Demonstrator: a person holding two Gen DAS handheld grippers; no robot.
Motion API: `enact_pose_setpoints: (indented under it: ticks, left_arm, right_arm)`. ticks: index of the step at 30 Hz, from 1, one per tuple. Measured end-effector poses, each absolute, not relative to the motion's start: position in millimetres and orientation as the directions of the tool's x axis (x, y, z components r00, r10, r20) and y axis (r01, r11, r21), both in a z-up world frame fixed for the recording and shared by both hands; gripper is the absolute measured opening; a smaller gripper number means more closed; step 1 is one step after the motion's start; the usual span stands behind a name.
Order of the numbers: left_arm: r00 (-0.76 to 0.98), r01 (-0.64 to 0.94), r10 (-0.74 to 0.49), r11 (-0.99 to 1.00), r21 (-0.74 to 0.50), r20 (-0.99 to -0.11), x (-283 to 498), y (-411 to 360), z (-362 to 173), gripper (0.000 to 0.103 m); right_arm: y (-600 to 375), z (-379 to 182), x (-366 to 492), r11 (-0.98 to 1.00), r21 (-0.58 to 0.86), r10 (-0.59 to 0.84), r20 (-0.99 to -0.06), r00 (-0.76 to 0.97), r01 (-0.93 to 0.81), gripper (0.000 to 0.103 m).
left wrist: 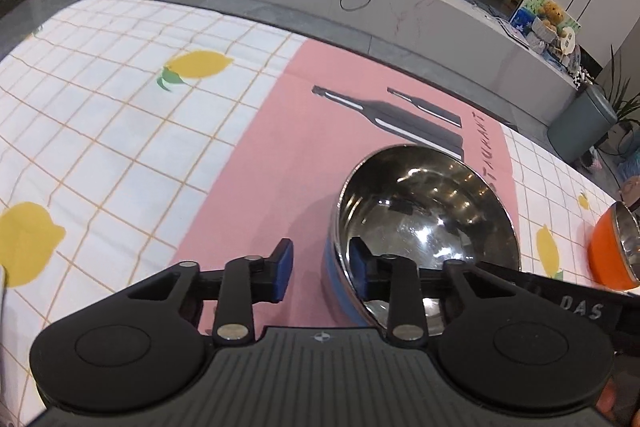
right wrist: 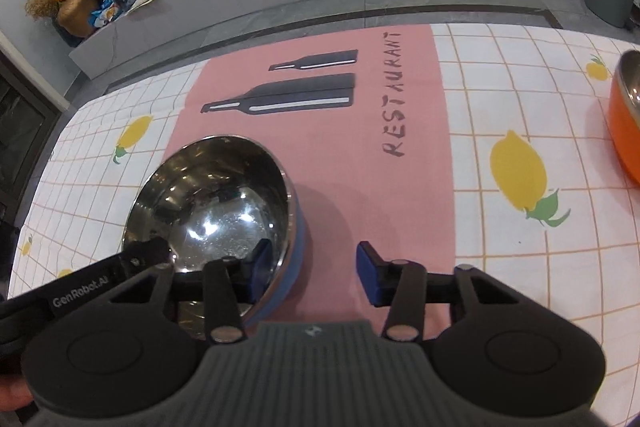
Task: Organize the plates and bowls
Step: 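Move both tools to the rim of the blue steel bowl, then close both tools on the blue bowl rim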
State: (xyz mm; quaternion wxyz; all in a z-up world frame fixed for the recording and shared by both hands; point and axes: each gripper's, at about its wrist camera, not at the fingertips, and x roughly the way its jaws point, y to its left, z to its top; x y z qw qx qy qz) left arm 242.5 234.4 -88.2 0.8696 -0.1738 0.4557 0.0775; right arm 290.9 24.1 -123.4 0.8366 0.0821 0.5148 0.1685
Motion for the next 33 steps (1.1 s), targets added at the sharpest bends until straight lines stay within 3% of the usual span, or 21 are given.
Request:
enact_pose_setpoints:
  ticks: [4,5,18,33]
  left_arm:
    - [0.57,-0.272,-0.019,0.939,-0.211,-0.821,244,225,-83,0.014]
    - [0.567,-0.266,-0.007,0.945,-0.191,-0.824,244,220,-82,0.014]
    - [0.581,-0.254,0.034,0.957,-0.141,-0.813,208,188,-44,0.011]
    - [0.694,-0.165,-0.04,0.963,-0.213,-0.719,112,95,1,0.01]
  right_arm:
    - [31,-123,291,0.92,0.324,0.389,-0.829,0.402,-0.222,0.019]
    - [31,-122,291,0.917,0.333,0.397,-0.827,0.398,-0.22,0.015]
    - [17,-93,259,0.93,0.279,0.36,-0.825,0.435,-0.241,0.009]
    - [-90,-45,133,0.933,0.307,0.357,-0.711,0.606,-0.189,0.009]
